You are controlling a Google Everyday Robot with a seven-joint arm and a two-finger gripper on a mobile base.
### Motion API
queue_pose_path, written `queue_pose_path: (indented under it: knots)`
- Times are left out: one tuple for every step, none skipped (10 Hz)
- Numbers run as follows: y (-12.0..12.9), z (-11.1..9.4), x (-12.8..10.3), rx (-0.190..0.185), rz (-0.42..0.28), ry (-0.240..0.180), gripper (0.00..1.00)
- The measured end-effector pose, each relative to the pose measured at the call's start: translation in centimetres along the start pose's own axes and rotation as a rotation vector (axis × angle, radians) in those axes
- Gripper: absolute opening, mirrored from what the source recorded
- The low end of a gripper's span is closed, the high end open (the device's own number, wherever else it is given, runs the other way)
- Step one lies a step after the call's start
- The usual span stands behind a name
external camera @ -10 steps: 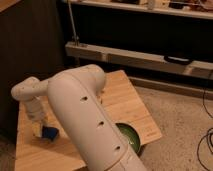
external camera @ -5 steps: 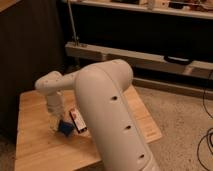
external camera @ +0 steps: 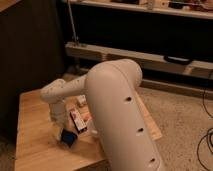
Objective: Wipe the white sponge on the table
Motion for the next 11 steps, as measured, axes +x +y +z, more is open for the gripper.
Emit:
queue_pose_path:
  knots:
    - [1.2, 0.9, 0.1, -0.011, -0.018, 0.013, 0.19]
    - [2.7, 1.9, -0.2, -0.021, -0.049, 0.03, 0.19]
    - [3.7, 2.5, -0.7, -0.026, -0.078, 0.044, 0.19]
    - [5.0, 3.4, -1.9, -0.03, -0.128, 0.07, 0.19]
    - [6.0, 3.9, -3.2, -0.035, -0.174, 0.09, 0.19]
    - [6.7, 4.3, -4.5, -0.037, -0.212, 0.107, 0.19]
    - [7.2, 4.5, -5.5, -0.035, -0.241, 0.124, 0.19]
    - [7.4, 4.4, -6.5, -0.033, -0.258, 0.122, 0.19]
    - [7.4, 4.1, -8.2, -0.02, -0.28, 0.111, 0.19]
    - [7.6, 3.6, -9.6, -0.008, -0.297, 0.107, 0.19]
    - [7.7, 2.6, -11.3, 0.005, -0.314, 0.098, 0.19]
